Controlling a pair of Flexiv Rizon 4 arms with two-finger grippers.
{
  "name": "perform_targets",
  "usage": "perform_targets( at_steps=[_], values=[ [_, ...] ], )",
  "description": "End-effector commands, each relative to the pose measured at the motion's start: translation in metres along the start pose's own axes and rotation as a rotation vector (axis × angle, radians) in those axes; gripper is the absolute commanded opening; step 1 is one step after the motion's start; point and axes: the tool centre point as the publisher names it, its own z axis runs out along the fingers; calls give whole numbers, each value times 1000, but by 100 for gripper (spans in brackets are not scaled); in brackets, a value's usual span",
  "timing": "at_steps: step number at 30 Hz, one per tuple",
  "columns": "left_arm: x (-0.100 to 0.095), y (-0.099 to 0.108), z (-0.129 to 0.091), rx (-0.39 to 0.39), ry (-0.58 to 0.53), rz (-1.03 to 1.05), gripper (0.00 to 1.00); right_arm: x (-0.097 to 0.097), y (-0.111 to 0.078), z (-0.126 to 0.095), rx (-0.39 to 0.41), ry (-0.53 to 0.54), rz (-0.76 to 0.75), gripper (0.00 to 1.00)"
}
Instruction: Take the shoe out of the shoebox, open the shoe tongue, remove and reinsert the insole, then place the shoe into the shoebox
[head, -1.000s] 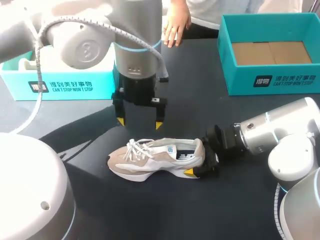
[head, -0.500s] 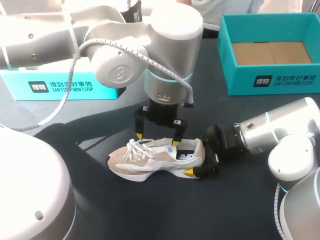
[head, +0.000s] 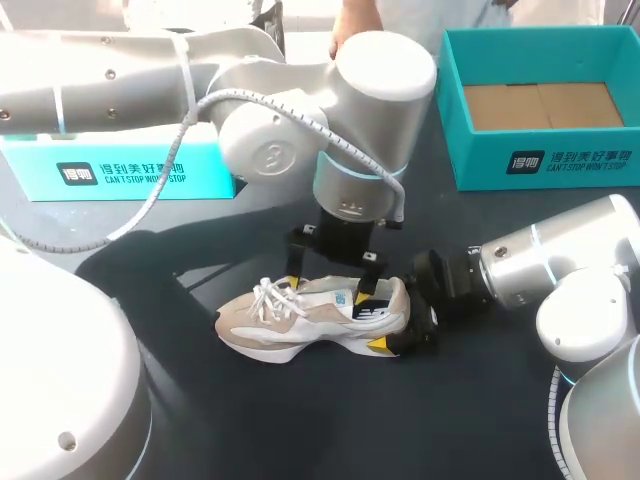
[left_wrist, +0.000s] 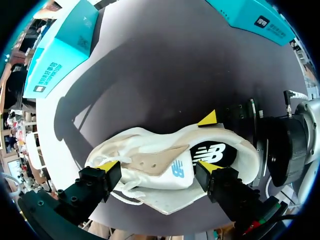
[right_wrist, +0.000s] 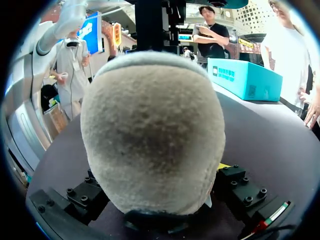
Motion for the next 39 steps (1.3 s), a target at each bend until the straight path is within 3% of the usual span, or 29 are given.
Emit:
perform_targets(
  at_steps=[1,11,27,39],
  values=[
    [11,-4,5,-4,-19,1,100,-5,-3,6,7,-1,1,0],
    [20,-5,14,-7,-55,8,100,-5,-3,6,7,-1,1,0],
    [5,5,22,12,-186,-50,100,-5,-3,6,7,-1,1,0],
    [-24,9,22,3,-235,-133,100,-5,-3,6,7,-1,1,0]
  ],
)
